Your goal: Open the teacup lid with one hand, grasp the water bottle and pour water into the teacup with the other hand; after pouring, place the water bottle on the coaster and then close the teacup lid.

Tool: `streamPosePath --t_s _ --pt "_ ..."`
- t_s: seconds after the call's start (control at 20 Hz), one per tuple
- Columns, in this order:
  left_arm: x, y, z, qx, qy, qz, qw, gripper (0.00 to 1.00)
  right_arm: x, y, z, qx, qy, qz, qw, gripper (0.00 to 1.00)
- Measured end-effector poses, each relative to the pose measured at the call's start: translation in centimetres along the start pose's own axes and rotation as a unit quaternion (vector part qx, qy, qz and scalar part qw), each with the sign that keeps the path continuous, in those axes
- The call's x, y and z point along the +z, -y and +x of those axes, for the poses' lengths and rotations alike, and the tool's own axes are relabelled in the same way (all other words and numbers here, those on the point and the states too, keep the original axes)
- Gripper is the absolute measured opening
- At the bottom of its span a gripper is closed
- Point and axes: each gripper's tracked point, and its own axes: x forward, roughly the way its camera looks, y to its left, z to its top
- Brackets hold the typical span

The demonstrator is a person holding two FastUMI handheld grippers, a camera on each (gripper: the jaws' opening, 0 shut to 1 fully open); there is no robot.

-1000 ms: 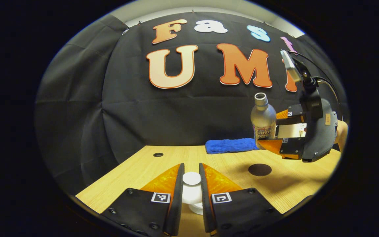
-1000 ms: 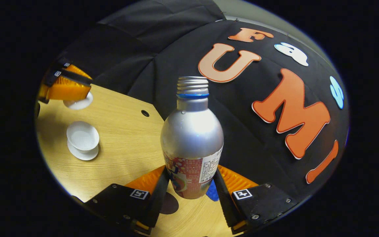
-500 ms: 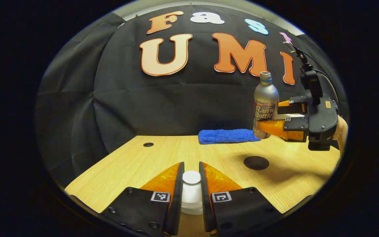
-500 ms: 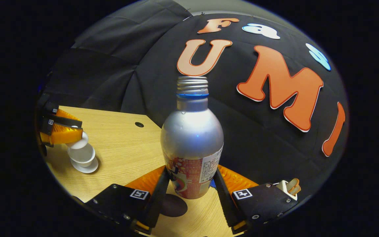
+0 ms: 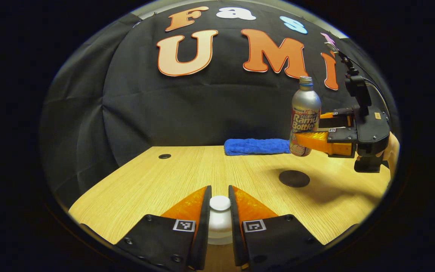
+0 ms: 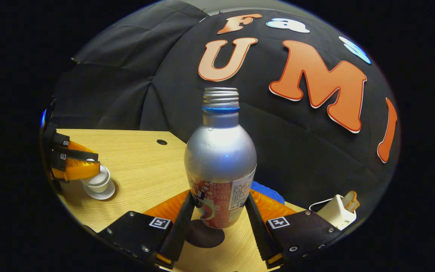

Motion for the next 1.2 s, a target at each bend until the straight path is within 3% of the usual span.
streamPosePath --t_s 0.4,0.5,0.6,0.7,0.75,0.85,0.9,0.95,1.05,1.15,1.2 --pt "-1.0 -0.6 0.2 0.012 -0.009 0.0 1.0 0.33 -1.4 -1.0 1.0 0.011 -0.014 0.053 0.998 0.78" --pt "-0.8 -0.6 0.1 0.012 -0.006 0.002 1.0 0.4 -2.0 -1.2 1.1 0.016 -0.02 0.068 0.997 0.78" --pt "-0.5 -0.7 0.1 0.014 -0.001 0.002 1.0 0.32 -2.9 -1.3 1.7 0.018 -0.026 0.083 0.996 0.78" --pt "0.0 -0.7 -0.2 0.015 0.006 0.001 1.0 0.42 -4.0 -1.3 2.0 0.016 -0.037 0.096 0.995 0.78" --pt "0.3 -0.8 -0.3 0.016 0.012 0.001 1.0 0.41 -4.5 -1.3 2.1 0.016 -0.042 0.102 0.994 0.78" --pt "0.9 -1.1 -0.5 0.02 0.023 0.0 1.0 0.52 -5.4 -1.5 2.5 0.017 -0.052 0.117 0.992 0.75" --pt "1.2 -1.1 -0.5 0.021 0.029 -0.001 0.999 0.51 -6.0 -1.6 2.7 0.021 -0.059 0.13 0.99 0.78" --pt "1.3 -1.1 -0.5 0.024 0.032 -0.002 0.999 0.6 -6.5 -2.0 2.7 0.027 -0.067 0.144 0.987 0.78" --pt "1.6 -1.2 -0.8 0.027 0.037 -0.002 0.999 0.63 -7.2 -2.2 2.8 0.031 -0.076 0.165 0.983 0.78" --pt "1.9 -1.2 -0.9 0.028 0.041 -0.003 0.999 0.72 -8.3 -2.2 3.0 0.025 -0.091 0.174 0.98 0.75" --pt "2.1 -1.3 -1.0 0.029 0.043 -0.003 0.999 0.65 -8.5 -2.2 2.9 0.024 -0.094 0.179 0.979 0.78"
